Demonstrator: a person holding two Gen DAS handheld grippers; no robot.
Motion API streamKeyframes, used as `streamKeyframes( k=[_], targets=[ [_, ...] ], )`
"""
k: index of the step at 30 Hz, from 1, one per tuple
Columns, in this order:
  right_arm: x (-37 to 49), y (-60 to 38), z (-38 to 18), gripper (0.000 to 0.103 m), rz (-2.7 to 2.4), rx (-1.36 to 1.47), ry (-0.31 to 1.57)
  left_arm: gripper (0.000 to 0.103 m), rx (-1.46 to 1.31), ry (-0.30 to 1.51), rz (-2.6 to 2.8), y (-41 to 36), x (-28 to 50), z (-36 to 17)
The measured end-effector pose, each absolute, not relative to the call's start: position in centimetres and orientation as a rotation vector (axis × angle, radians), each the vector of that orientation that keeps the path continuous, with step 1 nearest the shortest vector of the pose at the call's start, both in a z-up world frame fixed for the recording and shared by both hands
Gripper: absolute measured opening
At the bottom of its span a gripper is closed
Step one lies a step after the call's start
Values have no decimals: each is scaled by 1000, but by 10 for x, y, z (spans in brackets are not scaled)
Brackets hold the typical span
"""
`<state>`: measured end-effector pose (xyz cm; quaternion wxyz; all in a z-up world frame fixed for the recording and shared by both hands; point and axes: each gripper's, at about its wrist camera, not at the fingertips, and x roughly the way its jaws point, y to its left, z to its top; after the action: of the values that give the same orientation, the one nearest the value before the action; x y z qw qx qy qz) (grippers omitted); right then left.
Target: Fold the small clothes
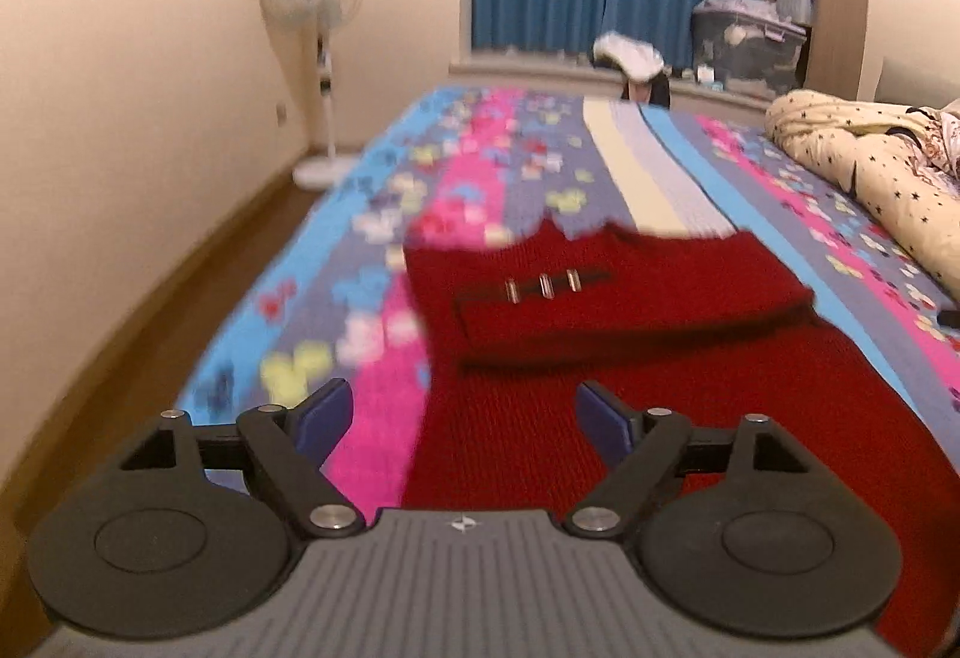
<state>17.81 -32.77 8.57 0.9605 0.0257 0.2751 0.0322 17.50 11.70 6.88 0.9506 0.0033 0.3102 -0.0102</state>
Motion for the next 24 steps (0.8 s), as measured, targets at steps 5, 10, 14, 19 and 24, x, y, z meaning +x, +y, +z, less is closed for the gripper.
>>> streamKeyframes(
  k=[5,10,14,19,24],
  targets=[
    [153,-347,94,50,63,112,527,86,-15,756,0,124,155,40],
    [134,-363,94,50,68,117,539,86,-47,816,35,140,153,26],
    [120,-370,92,50,38,93,569,86,-49,860,89,147,160,17],
    [107,-376,85,58,19,79,611,80,-152,919,84,163,169,9],
    [108,-384,67,58,5,80,680,60,-143,946,69,161,172,5]
  ],
)
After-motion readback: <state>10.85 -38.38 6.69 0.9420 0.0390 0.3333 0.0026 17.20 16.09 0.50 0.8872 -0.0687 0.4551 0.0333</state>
